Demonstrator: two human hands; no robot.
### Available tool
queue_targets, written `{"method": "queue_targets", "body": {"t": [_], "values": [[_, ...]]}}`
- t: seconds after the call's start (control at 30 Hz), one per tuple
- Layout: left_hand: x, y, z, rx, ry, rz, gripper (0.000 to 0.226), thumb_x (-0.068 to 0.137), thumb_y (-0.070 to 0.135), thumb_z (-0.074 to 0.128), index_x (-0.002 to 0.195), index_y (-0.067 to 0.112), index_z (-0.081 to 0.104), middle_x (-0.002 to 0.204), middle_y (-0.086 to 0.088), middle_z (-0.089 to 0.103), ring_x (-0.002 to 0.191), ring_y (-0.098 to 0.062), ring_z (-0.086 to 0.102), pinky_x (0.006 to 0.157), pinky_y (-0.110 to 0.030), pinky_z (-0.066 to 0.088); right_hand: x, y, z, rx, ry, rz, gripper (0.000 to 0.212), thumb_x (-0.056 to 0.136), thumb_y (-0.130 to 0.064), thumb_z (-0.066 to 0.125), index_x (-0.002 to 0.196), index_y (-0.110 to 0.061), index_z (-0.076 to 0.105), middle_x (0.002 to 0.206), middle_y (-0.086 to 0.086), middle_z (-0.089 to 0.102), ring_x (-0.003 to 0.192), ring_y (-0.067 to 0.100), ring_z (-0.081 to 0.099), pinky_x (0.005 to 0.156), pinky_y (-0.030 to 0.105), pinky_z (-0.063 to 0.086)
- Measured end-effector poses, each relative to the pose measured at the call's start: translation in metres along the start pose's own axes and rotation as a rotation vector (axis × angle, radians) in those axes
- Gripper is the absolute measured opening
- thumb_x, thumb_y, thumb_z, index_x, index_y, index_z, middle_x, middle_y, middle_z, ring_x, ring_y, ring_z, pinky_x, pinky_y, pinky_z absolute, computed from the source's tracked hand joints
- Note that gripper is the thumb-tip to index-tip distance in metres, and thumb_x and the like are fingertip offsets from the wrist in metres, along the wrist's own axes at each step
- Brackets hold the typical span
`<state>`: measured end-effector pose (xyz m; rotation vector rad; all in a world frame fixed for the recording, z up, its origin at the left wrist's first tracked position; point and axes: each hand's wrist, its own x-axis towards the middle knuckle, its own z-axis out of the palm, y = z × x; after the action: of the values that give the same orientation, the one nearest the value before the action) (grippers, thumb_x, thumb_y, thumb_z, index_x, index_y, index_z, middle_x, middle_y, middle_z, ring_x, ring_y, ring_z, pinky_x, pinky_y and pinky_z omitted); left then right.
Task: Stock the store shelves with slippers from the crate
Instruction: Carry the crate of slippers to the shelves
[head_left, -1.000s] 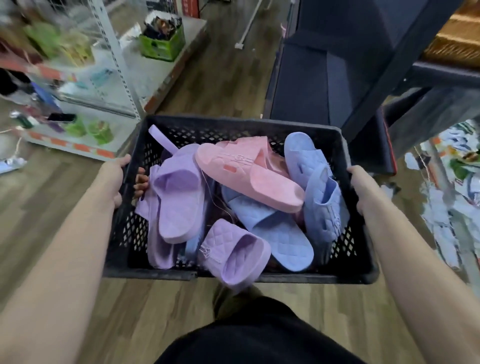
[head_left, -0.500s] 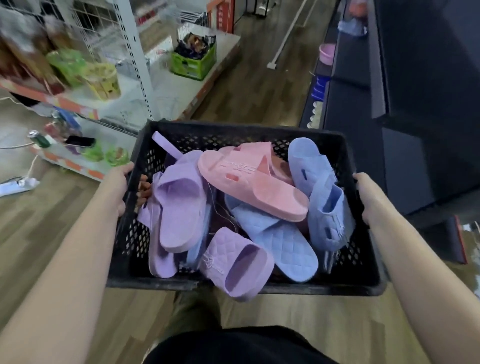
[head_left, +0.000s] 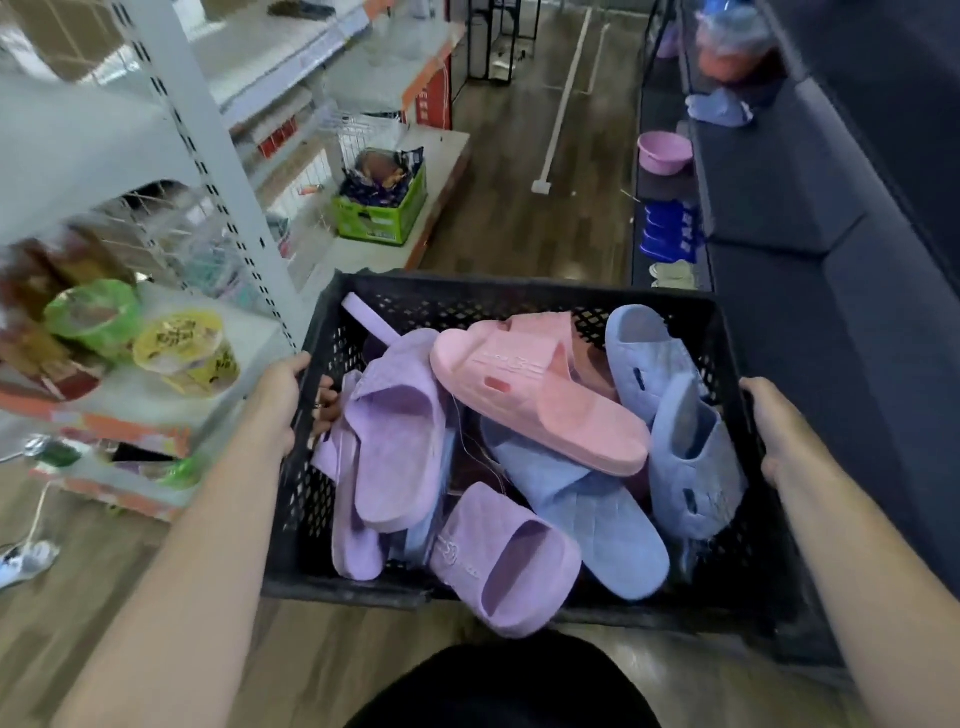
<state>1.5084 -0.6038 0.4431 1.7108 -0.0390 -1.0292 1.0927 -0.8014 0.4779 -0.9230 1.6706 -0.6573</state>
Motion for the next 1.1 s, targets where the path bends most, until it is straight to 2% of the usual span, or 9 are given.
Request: {"method": "queue_targets", "body": {"t": [0.17, 0.43, 0.6, 0.67, 0.73, 0.83, 0.9, 0.97, 1.1], "values": [[0.104, 0.08, 0.045, 0.007, -0.018, 0.01, 0.042, 0.094, 0.04, 0.039, 0.073, 0.007, 0.054, 0.066, -0.007, 0.052, 0.034, -0.018, 0.054, 0.053, -0.028, 0.04, 0.081, -0.072, 0.066, 0.066, 0.0, 0.009, 0.032, 0.095, -0.036, 0.042, 0.075, -0.016, 0.059, 0.04, -0.004, 0.058, 0.057, 0.021, 0.051, 0.054, 0.03, 0.039], [0.262, 0.2, 0.123, -0.021, -0.014, -0.035, 0.042, 0.095, 0.039, 0.038, 0.07, 0.007, 0.052, 0.064, -0.008, 0.052, 0.035, -0.019, 0.054, 0.049, -0.024, 0.044, 0.211, -0.194, 0.16, 0.097, 0.062, 0.051, 0.039, 0.097, -0.033, 0.04, 0.067, -0.012, 0.053, 0.036, -0.001, 0.054, 0.051, 0.022, 0.051, 0.053, 0.029, 0.036], [0.373, 0.278, 0.176, 0.031, -0.058, -0.035, 0.043, 0.096, 0.04, 0.038, 0.075, 0.006, 0.052, 0.068, -0.009, 0.052, 0.05, -0.023, 0.054, 0.053, -0.029, 0.045, 0.309, -0.26, 0.218, 0.131, 0.099, 0.06, 0.035, 0.095, -0.035, 0.04, 0.071, -0.015, 0.057, 0.037, -0.004, 0.056, 0.058, 0.021, 0.051, 0.055, 0.029, 0.038], [0.419, 0.312, 0.2, 0.044, -0.094, -0.04, 0.043, 0.097, 0.041, 0.039, 0.075, 0.005, 0.052, 0.069, -0.01, 0.052, 0.054, -0.025, 0.053, 0.048, -0.027, 0.048, 0.346, -0.285, 0.24, 0.141, 0.127, 0.066, 0.034, 0.094, -0.035, 0.042, 0.072, -0.015, 0.058, 0.045, -0.001, 0.062, 0.061, 0.021, 0.053, 0.058, 0.03, 0.04], [0.466, 0.349, 0.226, 0.069, -0.128, -0.043, 0.043, 0.096, 0.041, 0.041, 0.075, 0.006, 0.052, 0.068, -0.01, 0.052, 0.055, -0.025, 0.053, 0.042, -0.022, 0.048, 0.381, -0.308, 0.261, 0.153, 0.157, 0.09, 0.032, 0.09, -0.041, 0.046, 0.079, -0.016, 0.063, 0.072, 0.005, 0.07, 0.068, 0.022, 0.058, 0.066, 0.031, 0.045], [0.532, 0.403, 0.264, 0.134, -0.165, -0.037, 0.043, 0.094, 0.043, 0.043, 0.077, 0.006, 0.055, 0.069, -0.01, 0.055, 0.053, -0.025, 0.055, 0.048, -0.027, 0.048, 0.433, -0.338, 0.283, 0.174, 0.213, 0.12, 0.04, 0.075, -0.052, 0.053, 0.088, -0.017, 0.069, 0.095, 0.007, 0.07, 0.085, 0.025, 0.065, 0.085, 0.036, 0.05], [0.574, 0.436, 0.293, 0.181, -0.184, -0.02, 0.044, 0.092, 0.044, 0.043, 0.079, 0.005, 0.057, 0.069, -0.011, 0.057, 0.046, -0.025, 0.056, 0.045, -0.026, 0.047, 0.468, -0.352, 0.294, 0.191, 0.251, 0.13, 0.047, 0.073, -0.053, 0.051, 0.101, -0.021, 0.07, 0.105, 0.006, 0.07, 0.095, 0.027, 0.065, 0.092, 0.041, 0.05], [0.615, 0.469, 0.327, 0.219, -0.205, 0.008, 0.044, 0.088, 0.046, 0.045, 0.08, 0.004, 0.059, 0.07, -0.013, 0.058, 0.046, -0.026, 0.056, 0.043, -0.026, 0.047, 0.514, -0.358, 0.295, 0.225, 0.278, 0.146, 0.055, 0.068, -0.061, 0.052, 0.107, -0.025, 0.07, 0.111, 0.004, 0.069, 0.102, 0.028, 0.063, 0.096, 0.045, 0.048], [0.688, 0.524, 0.404, 0.307, -0.272, 0.051, 0.044, 0.077, 0.047, 0.049, 0.078, 0.004, 0.06, 0.065, -0.013, 0.058, 0.041, -0.024, 0.052, 0.041, -0.025, 0.04, 0.581, -0.385, 0.306, 0.273, 0.341, 0.175, 0.054, 0.057, -0.066, 0.05, 0.095, -0.035, 0.072, 0.107, 0.001, 0.07, 0.102, 0.028, 0.063, 0.097, 0.047, 0.048]]}}
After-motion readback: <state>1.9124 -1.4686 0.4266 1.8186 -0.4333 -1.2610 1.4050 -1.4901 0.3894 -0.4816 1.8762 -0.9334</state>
